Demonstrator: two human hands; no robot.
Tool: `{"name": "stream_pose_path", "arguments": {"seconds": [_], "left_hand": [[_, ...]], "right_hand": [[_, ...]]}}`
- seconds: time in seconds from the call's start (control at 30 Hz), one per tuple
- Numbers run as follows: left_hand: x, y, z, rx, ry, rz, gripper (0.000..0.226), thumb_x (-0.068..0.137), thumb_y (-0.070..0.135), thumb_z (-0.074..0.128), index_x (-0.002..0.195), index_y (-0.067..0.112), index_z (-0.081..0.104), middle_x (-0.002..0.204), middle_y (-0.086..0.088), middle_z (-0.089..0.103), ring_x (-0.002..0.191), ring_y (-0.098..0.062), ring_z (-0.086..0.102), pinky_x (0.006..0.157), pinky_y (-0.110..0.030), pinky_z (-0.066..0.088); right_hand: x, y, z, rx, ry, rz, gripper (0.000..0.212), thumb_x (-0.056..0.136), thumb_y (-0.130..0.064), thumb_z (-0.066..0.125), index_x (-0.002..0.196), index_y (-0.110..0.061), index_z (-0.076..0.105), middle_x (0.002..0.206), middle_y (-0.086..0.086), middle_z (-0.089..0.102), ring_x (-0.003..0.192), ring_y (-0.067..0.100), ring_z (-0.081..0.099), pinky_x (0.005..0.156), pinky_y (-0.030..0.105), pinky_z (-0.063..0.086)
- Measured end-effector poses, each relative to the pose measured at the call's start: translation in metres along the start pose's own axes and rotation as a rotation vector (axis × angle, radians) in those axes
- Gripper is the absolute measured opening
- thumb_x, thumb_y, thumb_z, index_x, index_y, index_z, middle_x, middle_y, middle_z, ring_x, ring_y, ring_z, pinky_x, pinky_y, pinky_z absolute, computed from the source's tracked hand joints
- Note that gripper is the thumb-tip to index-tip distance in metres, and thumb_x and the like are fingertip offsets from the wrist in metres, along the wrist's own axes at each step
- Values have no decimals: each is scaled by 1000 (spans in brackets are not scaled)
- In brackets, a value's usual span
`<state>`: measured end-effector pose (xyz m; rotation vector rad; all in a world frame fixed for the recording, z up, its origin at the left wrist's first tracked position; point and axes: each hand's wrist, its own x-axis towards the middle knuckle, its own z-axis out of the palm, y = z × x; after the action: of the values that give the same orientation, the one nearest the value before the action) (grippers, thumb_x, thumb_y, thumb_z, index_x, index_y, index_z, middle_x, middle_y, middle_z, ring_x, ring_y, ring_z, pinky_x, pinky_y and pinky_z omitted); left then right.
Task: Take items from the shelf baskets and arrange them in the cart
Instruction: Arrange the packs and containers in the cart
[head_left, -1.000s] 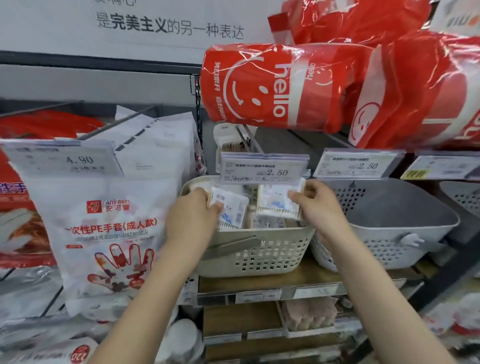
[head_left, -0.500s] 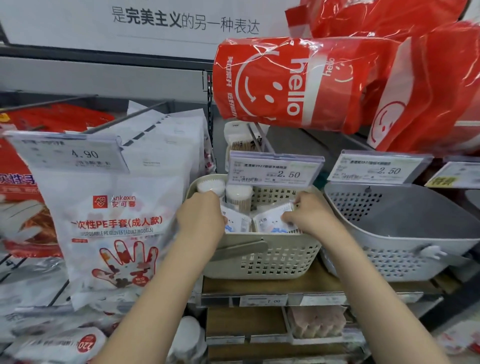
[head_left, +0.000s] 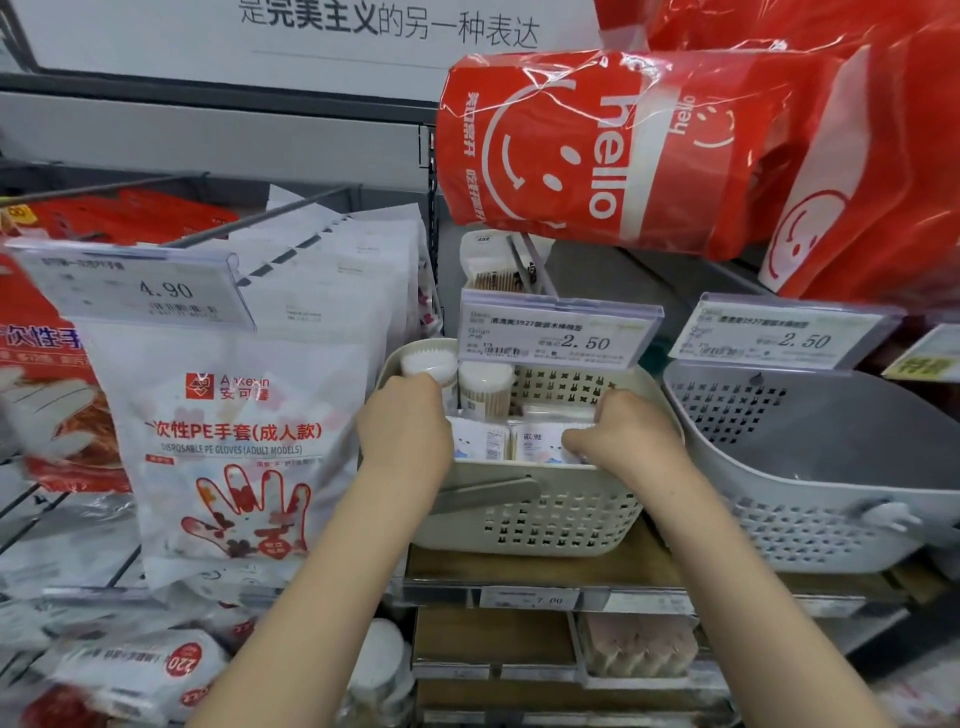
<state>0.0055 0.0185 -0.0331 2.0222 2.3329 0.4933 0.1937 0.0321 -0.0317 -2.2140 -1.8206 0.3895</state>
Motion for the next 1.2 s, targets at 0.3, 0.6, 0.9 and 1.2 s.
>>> {"name": "stream_pose_path", "arguments": {"seconds": [0.3,0.6,0.9,1.2], "left_hand": [[-27,-3,2,-344,207,209,26,97,20,47,117,13,62,104,-7,67,94,-24,61,74,-35,48],[-110,-15,11,-274,358,261,34,91,14,48,121,8,63,120,-4,63,113,-19,56,98,-33,45],[-254,-54,45,-118,123,-141,25,86,15,68,110,18,69,107,6,68,96,-14,65,81,-25,53],[-408,-99,62,-294,76,-920,26,98,36,44,123,37,52,120,22,53,114,-1,51,90,-19,41]], "right_hand": [[-7,6,9,139,323,-301,31,91,-30,53,114,-10,60,111,6,63,97,23,59,76,33,47],[-44,22,15,183,376,-1071,21,89,-13,56,107,-9,66,109,4,65,104,16,55,93,24,36],[-117,16,100,256,-189,-1446,18,86,-13,59,102,-13,67,105,-2,65,101,12,58,88,21,44],[-173,-10,182,45,-845,-1428,35,100,-37,40,135,-31,44,132,-16,49,121,1,45,95,15,38]]}}
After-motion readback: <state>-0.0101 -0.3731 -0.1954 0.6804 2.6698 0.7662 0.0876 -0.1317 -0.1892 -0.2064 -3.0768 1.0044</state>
